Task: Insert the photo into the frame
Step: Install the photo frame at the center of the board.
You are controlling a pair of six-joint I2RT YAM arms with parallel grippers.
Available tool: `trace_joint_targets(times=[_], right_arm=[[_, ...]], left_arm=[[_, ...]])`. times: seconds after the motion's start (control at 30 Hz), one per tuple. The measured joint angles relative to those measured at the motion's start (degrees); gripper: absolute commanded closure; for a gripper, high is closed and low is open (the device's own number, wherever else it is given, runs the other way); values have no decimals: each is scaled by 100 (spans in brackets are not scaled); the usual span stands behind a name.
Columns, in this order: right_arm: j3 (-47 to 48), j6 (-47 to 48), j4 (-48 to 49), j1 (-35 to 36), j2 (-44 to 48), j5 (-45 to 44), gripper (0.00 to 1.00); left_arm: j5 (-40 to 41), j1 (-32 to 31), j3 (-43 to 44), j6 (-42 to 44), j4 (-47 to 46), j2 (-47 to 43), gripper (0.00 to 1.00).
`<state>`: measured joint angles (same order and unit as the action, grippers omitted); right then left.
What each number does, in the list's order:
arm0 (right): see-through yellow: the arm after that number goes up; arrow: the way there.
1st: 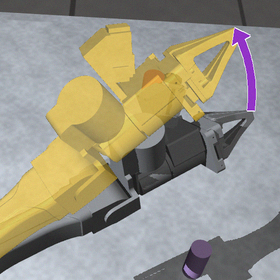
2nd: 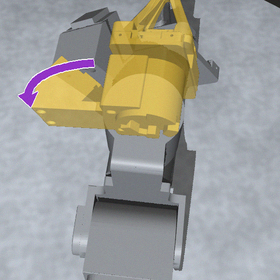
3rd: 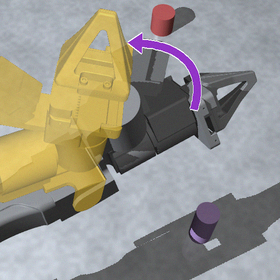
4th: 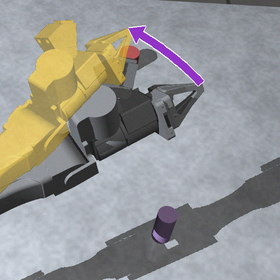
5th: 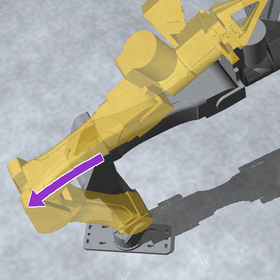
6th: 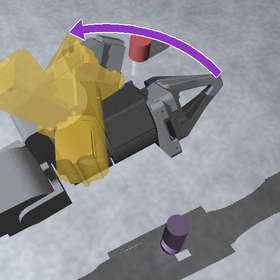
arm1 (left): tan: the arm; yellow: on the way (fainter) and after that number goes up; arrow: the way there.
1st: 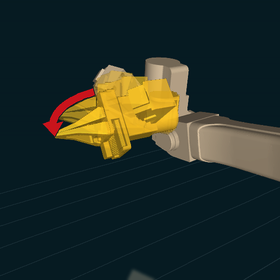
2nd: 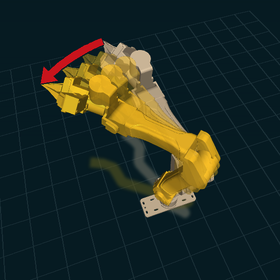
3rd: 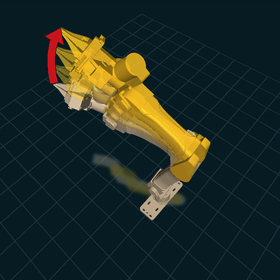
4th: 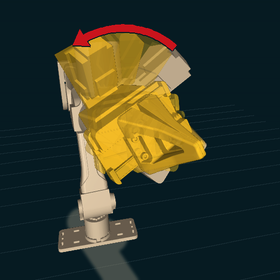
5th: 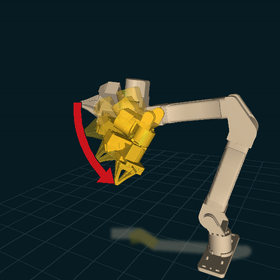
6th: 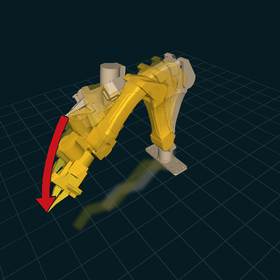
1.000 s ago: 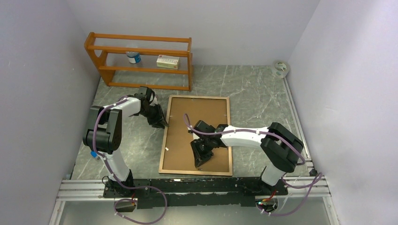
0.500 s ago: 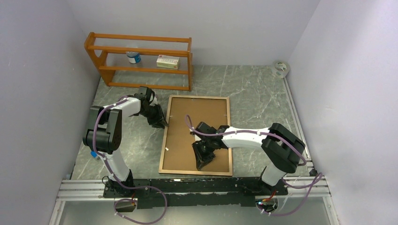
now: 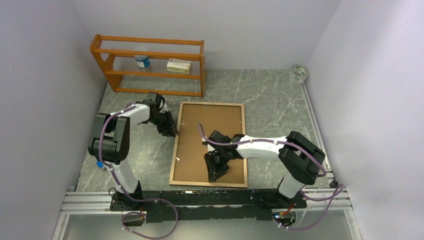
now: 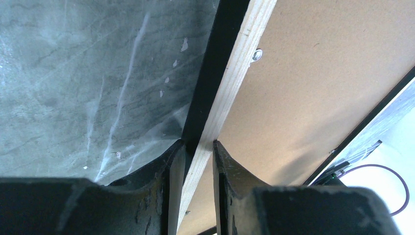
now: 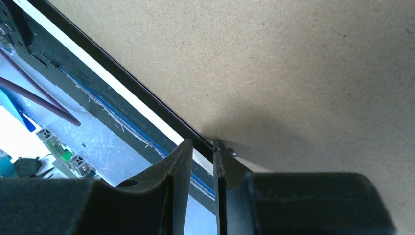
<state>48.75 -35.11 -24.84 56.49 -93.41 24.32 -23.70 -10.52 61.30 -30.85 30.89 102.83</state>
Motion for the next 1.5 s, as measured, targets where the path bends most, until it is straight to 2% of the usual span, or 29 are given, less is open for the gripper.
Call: trace_joint_targets(times=[0.17, 0.63, 1.03, 1.27, 1.5], right_arm=[[2, -15, -28, 2, 0, 74, 62], [90, -46, -262, 11, 79, 63, 47], [411, -219, -708, -470, 1158, -1517, 42], [474, -321, -820, -837, 1200, -1886, 47], [284, -138, -660, -706, 1008, -1270, 64]], left_arm=[[0, 0, 0, 0, 2, 0, 69], [-7, 0, 0, 0, 7, 2, 68], [-39, 0, -39, 17, 68, 0, 53], [-50, 0, -168, 13, 68, -116, 53], [-103, 0, -409, -17, 59, -251, 60]])
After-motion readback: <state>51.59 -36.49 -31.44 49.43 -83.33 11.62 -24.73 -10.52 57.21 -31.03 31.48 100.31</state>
